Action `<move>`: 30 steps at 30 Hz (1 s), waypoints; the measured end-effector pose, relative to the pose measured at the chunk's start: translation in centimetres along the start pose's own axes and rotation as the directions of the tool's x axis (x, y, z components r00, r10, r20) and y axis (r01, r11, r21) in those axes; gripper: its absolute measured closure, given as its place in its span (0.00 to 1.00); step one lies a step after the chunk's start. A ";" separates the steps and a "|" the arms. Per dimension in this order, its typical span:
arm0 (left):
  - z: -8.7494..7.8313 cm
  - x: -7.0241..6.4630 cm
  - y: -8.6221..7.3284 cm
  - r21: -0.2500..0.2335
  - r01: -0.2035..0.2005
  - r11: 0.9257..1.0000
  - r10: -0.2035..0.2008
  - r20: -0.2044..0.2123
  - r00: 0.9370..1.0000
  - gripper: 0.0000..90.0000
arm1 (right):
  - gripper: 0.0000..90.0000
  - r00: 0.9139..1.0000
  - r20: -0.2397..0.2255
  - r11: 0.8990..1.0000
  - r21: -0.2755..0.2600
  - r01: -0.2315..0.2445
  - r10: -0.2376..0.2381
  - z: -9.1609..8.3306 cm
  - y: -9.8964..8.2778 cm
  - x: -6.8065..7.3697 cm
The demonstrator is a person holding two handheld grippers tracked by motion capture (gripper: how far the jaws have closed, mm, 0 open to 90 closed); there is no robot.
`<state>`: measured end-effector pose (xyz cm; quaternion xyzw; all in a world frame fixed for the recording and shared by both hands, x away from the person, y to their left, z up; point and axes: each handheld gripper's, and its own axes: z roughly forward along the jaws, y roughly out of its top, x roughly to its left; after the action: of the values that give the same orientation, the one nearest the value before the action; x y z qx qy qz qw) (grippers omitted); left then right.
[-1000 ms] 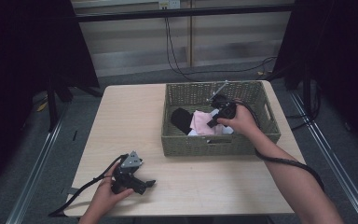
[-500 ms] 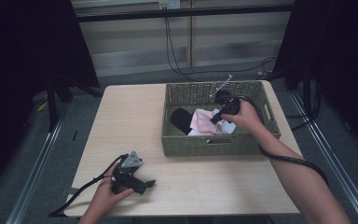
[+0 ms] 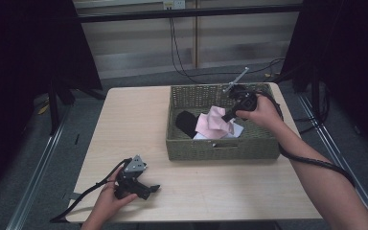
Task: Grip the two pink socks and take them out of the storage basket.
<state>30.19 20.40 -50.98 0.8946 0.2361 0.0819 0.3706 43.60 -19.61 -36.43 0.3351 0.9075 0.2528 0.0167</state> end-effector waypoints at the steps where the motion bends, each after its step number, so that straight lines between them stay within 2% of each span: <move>1: 0.0 0.0 0.0 -0.002 0.001 1.000 -0.001 0.000 1.000 0.00 | 0.94 1.000 0.002 1.000 -0.001 -0.001 0.001 -0.2 0.0 0.1; 15: 0.0 0.0 0.0 0.003 0.000 1.000 0.000 0.002 1.000 0.00 | 0.94 1.000 -0.009 0.999 -0.032 0.021 -0.021 -3.2 -0.2 0.3; 30: 0.0 0.0 0.0 0.003 0.000 1.000 0.000 0.002 1.000 0.00 | 0.94 0.998 -0.014 0.996 -0.065 0.057 -0.058 -6.8 -0.8 1.5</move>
<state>30.20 20.41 -50.96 0.8952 0.2356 0.0806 0.3696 40.63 -22.24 -30.66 0.3061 0.9083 0.2839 0.0277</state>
